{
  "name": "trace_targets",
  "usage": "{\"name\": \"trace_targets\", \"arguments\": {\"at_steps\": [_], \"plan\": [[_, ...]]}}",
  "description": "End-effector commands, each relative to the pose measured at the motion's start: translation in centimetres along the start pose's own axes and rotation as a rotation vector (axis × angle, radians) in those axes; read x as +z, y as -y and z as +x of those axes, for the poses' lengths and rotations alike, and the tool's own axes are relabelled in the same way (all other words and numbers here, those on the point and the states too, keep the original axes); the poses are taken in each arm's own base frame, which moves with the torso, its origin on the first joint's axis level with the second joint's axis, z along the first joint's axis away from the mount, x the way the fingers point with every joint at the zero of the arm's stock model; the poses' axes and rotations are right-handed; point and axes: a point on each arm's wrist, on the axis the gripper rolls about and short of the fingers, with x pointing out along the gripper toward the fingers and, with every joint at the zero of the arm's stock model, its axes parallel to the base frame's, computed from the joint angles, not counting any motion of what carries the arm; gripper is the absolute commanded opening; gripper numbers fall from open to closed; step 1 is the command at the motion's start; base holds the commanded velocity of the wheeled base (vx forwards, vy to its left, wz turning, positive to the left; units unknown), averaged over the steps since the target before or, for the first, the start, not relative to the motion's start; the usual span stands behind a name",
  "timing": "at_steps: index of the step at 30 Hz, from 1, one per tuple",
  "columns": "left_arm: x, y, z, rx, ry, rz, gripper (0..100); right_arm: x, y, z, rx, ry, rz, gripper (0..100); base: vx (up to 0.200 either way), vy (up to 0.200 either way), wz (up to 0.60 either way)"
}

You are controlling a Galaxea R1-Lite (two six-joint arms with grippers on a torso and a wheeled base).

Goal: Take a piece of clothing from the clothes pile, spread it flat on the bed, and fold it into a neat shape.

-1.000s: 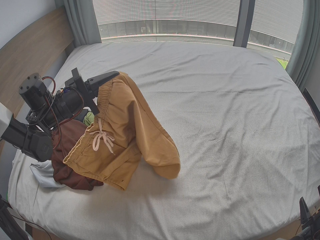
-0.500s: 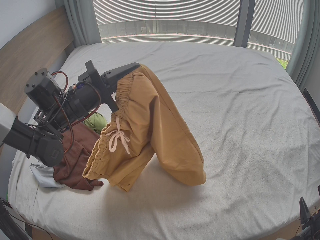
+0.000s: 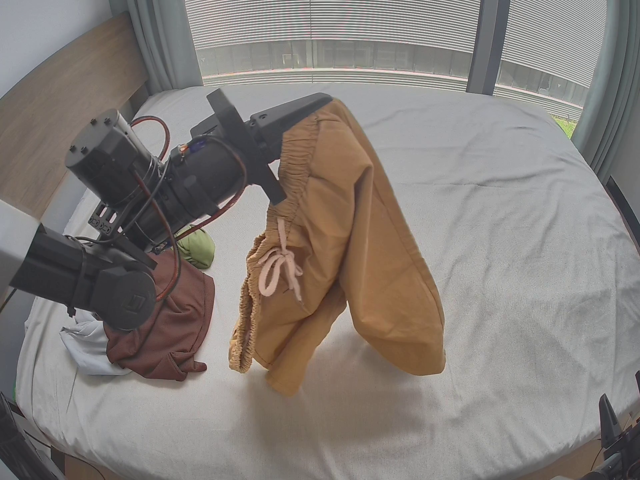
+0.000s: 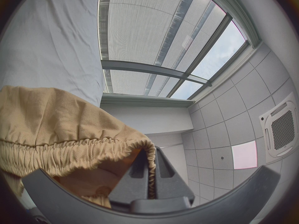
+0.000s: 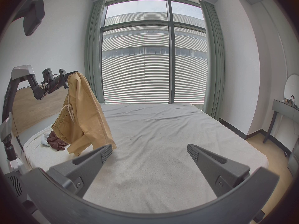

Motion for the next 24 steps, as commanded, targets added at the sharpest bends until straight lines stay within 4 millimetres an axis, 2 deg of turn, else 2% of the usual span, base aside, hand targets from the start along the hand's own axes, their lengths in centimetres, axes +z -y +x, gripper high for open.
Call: {"name": "trace_targets", "arguments": {"at_steps": [1,10,16,24], "plan": [[-0.9,-0.5,1.8,-0.014,-0.025,-0.02,0,-0.5,0.0,0.0,0.001,-0.003,0.0,100,0.0,0.0,0.0],[-2.0,-1.4,4.3,-0.028,-0.042,-0.048,0,-0.5,0.0,0.0,0.001,-0.003,0.0,100,0.0,0.0,0.0],[-3.5,-2.0,6.2,-0.039,-0.06,-0.074,0,-0.5,0.0,0.0,0.001,-0.001,0.0,100,0.0,0.0,0.0],[-4.5,-2.5,6.9,-0.042,-0.089,-0.088,0,-0.5,0.0,0.0,0.001,0.0,0.0,100,0.0,0.0,0.0]]}}
